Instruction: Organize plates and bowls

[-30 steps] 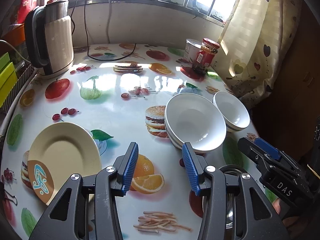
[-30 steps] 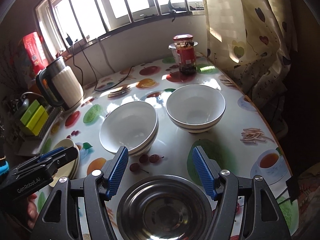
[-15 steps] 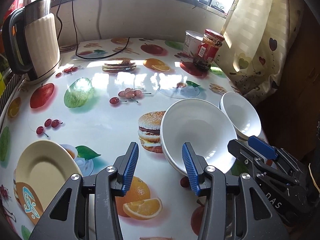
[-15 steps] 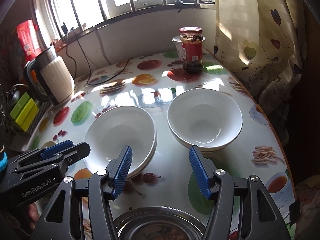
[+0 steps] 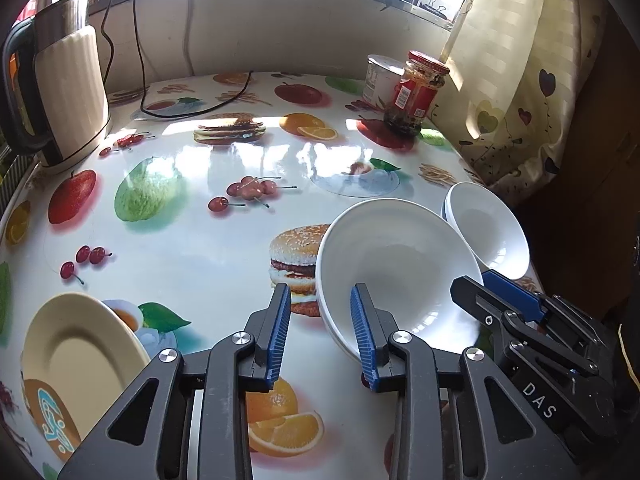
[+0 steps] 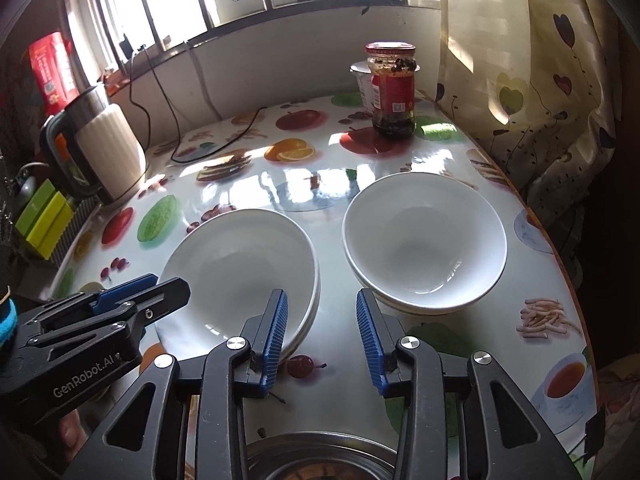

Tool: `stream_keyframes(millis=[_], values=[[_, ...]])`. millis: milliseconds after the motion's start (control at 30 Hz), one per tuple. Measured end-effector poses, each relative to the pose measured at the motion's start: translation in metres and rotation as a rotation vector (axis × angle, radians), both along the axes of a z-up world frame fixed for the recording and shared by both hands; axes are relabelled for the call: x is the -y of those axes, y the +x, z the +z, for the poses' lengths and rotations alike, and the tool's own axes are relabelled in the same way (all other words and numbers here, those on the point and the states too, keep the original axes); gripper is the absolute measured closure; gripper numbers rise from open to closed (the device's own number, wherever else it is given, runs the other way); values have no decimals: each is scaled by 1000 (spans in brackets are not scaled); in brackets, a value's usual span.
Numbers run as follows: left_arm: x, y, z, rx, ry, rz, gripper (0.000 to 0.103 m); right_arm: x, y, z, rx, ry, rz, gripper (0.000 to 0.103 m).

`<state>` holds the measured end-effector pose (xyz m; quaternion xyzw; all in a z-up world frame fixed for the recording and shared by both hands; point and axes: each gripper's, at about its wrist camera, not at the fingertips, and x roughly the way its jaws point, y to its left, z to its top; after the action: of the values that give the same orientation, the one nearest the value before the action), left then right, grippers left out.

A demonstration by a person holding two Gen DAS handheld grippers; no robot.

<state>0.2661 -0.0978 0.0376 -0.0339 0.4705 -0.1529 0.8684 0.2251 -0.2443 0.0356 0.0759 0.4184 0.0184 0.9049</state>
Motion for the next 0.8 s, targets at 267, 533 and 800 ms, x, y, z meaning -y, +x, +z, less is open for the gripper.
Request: stream_keyframes(millis=[267, 533, 800], values=[[3, 0, -1, 9, 4, -17, 88, -5, 2, 0, 2, 5, 11, 81], [4, 1, -1, 17, 10, -22, 90, -7, 3, -1, 3, 0, 19, 87], [4, 1, 0, 16, 8, -19, 90, -7, 3, 0, 4, 3, 17, 87]])
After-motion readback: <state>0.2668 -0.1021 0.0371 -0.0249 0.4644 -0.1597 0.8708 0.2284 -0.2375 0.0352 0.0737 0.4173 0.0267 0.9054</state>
